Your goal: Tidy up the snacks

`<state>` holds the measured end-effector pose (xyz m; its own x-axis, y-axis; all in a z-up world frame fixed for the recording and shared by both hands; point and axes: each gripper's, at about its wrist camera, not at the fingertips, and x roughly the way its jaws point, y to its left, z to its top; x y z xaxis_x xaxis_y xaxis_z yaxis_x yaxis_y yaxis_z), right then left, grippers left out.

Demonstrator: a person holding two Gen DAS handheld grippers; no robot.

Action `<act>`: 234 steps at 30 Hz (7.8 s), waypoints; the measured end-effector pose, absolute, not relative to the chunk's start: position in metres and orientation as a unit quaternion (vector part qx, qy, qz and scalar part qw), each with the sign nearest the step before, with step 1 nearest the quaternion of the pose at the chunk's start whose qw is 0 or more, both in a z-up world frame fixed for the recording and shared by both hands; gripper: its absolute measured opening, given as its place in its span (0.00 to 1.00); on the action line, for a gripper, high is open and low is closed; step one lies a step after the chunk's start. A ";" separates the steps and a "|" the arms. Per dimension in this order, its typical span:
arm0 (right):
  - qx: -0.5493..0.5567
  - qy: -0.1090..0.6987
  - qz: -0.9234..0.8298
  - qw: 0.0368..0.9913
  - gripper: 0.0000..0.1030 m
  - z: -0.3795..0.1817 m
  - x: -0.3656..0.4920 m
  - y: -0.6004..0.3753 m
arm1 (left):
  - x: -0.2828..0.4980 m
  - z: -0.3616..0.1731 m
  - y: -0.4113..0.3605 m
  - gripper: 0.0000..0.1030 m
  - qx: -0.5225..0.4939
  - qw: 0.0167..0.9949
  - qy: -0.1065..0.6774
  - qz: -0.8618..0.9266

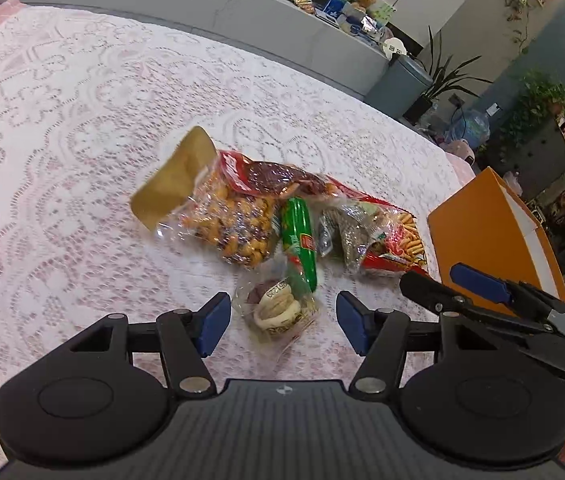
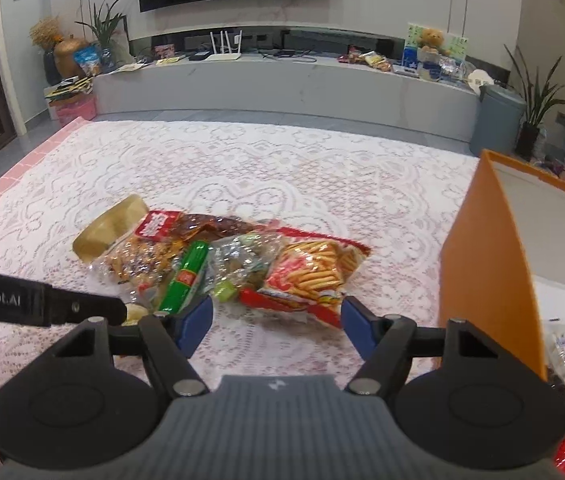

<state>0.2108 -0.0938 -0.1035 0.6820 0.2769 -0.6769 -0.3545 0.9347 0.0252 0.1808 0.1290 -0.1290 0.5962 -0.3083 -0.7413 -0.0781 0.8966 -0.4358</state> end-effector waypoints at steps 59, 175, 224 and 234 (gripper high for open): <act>-0.066 0.397 0.134 0.905 0.36 -0.100 0.202 -0.097 | 0.165 -0.112 0.108 0.58 -0.133 0.886 0.438 -0.071; -0.306 0.484 0.158 0.804 0.93 -0.023 0.210 -0.277 | 0.220 -0.033 -0.158 0.80 0.122 0.835 0.474 -0.253; -0.030 0.394 0.203 0.896 0.74 -0.081 0.219 -0.073 | 0.194 -0.094 0.149 0.69 -0.094 0.916 0.389 -0.014; -0.009 0.379 0.185 0.907 0.84 -0.101 0.250 -0.069 | 0.203 -0.111 0.161 0.80 -0.146 0.925 0.351 0.010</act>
